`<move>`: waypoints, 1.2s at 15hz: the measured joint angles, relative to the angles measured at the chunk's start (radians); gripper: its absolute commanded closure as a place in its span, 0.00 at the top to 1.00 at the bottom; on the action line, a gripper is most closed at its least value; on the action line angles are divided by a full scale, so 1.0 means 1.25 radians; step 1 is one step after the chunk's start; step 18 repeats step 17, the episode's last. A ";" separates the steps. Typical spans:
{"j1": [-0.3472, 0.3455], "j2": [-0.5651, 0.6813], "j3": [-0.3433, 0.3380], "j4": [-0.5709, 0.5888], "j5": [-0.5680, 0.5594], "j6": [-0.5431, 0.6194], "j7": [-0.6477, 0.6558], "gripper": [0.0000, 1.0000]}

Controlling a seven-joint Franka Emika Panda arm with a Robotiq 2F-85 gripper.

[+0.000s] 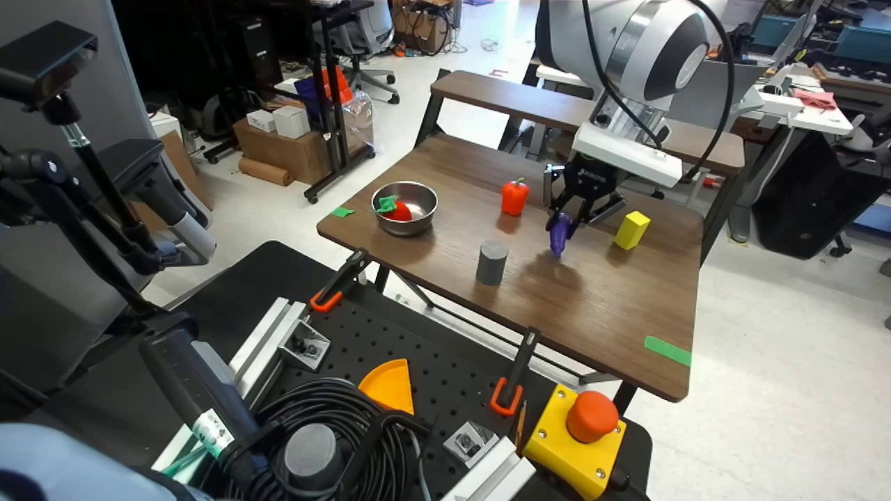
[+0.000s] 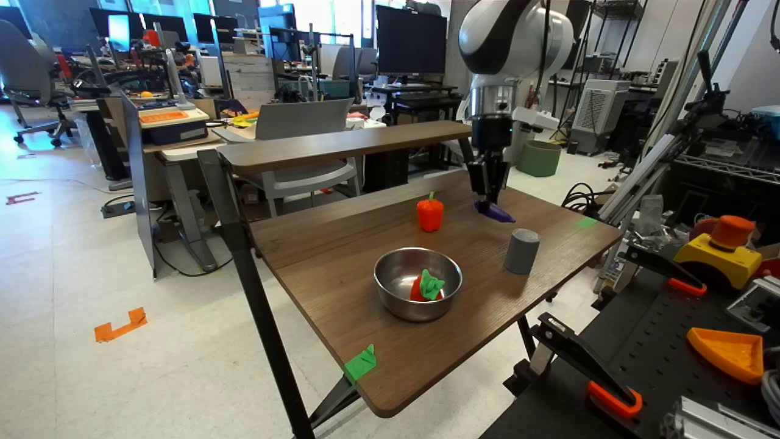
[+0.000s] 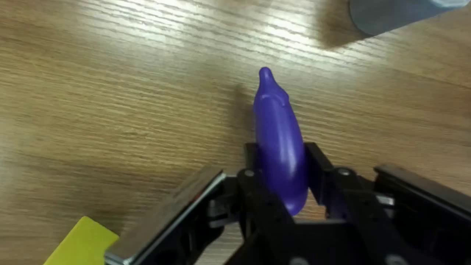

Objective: Move the eggplant backwards

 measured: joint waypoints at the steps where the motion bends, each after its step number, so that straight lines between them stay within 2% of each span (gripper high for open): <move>1: 0.002 0.022 0.000 0.020 0.000 0.000 0.004 0.09; 2: 0.003 0.042 0.000 0.038 0.000 0.000 0.009 0.39; 3: 0.005 0.060 0.000 0.056 0.000 0.000 0.012 0.60; 9: 0.009 0.077 0.008 0.087 0.000 -0.001 0.013 1.00; 12: 0.009 0.039 0.021 0.049 0.000 0.005 0.010 0.99; 16: 0.002 -0.074 0.030 -0.058 0.004 0.010 0.010 1.00; 18: 0.001 -0.086 0.031 -0.071 0.005 0.011 0.010 1.00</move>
